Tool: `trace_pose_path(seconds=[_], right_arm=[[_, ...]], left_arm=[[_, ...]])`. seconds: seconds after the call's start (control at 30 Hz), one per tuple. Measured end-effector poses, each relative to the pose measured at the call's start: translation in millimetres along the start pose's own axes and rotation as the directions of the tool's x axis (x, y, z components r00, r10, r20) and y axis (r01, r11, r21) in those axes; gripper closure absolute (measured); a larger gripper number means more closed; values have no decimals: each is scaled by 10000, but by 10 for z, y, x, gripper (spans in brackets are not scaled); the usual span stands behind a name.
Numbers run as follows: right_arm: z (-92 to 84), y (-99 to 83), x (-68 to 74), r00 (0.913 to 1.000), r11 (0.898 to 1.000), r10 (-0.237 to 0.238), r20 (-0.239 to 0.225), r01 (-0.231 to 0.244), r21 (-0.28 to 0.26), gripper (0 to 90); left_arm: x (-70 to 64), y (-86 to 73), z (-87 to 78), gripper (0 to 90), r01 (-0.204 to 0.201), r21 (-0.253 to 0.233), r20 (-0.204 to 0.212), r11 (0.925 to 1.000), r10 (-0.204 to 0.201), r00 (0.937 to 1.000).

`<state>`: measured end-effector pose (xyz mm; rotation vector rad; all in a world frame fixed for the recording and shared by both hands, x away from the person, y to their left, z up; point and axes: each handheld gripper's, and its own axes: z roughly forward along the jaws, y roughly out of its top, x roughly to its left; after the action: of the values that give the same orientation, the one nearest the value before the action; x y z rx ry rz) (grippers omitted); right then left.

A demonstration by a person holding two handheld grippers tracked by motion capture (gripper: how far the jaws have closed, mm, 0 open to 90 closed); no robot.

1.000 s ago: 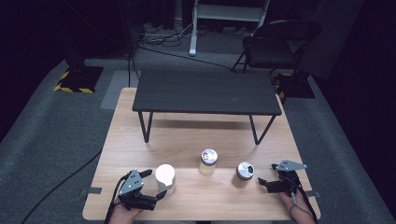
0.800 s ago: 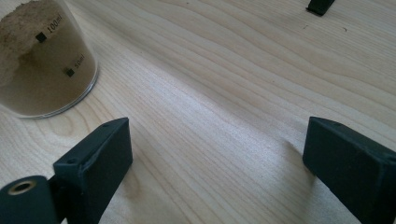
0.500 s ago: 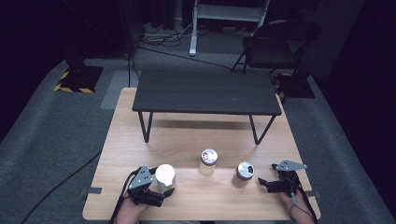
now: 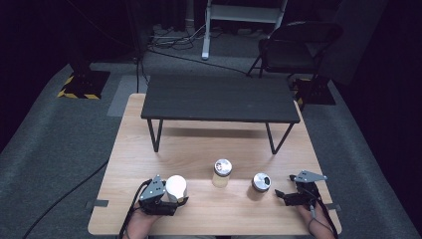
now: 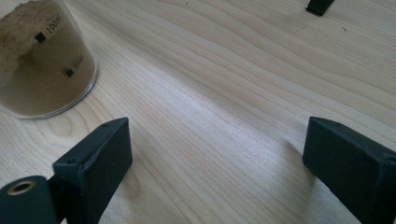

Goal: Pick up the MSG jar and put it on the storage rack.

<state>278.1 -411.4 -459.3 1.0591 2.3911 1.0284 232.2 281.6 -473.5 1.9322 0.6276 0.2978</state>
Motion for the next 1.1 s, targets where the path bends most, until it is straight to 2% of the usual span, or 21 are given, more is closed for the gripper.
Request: trace_pose_path(seconds=[0.1, 0.23, 0.37, 0.47, 0.6, 0.67, 0.73, 0.8, 0.87, 1.03, 1.1], right_arm=[[0, 0, 0, 10000, 10000, -1, 1, 1, 1, 78], [0, 0, 1, 10000, 10000, 0, 5, 0, -1, 78], [-1, -1, 6, 10000, 10000, 13, 27, -13, -2, 78], [-1, -2, 12, 10000, 10000, 36, 49, -36, -6, 78], [-1, -2, 17, 10000, 10000, 46, 67, -46, -3, 78], [-1, -2, 17, 10000, 10000, 45, 68, -45, -3, 77], [-1, -2, 18, 10000, 10000, 45, 76, -45, -2, 76], [-1, -1, 18, 10000, 10000, 46, 80, -46, 0, 76], [0, -1, 19, 10000, 10000, 47, 82, -47, 0, 75], [-1, -1, 20, 9999, 10000, 48, 88, -48, 2, 75], [-1, -1, 20, 9999, 10000, 47, 90, -47, 2, 75]], left_arm=[[-45, 24, -16, 300, -277, 25, -182, 9996, 278, 9994], [-41, 23, -27, 304, -131, -80, -159, 9999, 130, 9998], [-91, 77, -40, 304, -381, -67, -366, 9993, 378, 9986], [-101, 104, -61, 304, -415, -212, -479, 9989, 405, 9980], [-100, 127, -95, 304, -383, -502, -620, 9980, 352, 9975], [-67, 145, -134, 304, -281, -894, -647, 9956, 224, 9977], [-64, 159, -150, 304, -267, -1017, -710, 9945, 195, 9973], [-103, 198, -180, 304, -473, -1221, -998, 9914, 351, 9944], [-105, 210, -191, 304, -449, -1362, -1034, 9897, 309, 9942], [-88, 352, -250, 304, -535, -1712, -1172, 9838, 336, 9925], [-83, 438, -269, 304, -616, -1681, -1253, 9838, 406, 9913]])
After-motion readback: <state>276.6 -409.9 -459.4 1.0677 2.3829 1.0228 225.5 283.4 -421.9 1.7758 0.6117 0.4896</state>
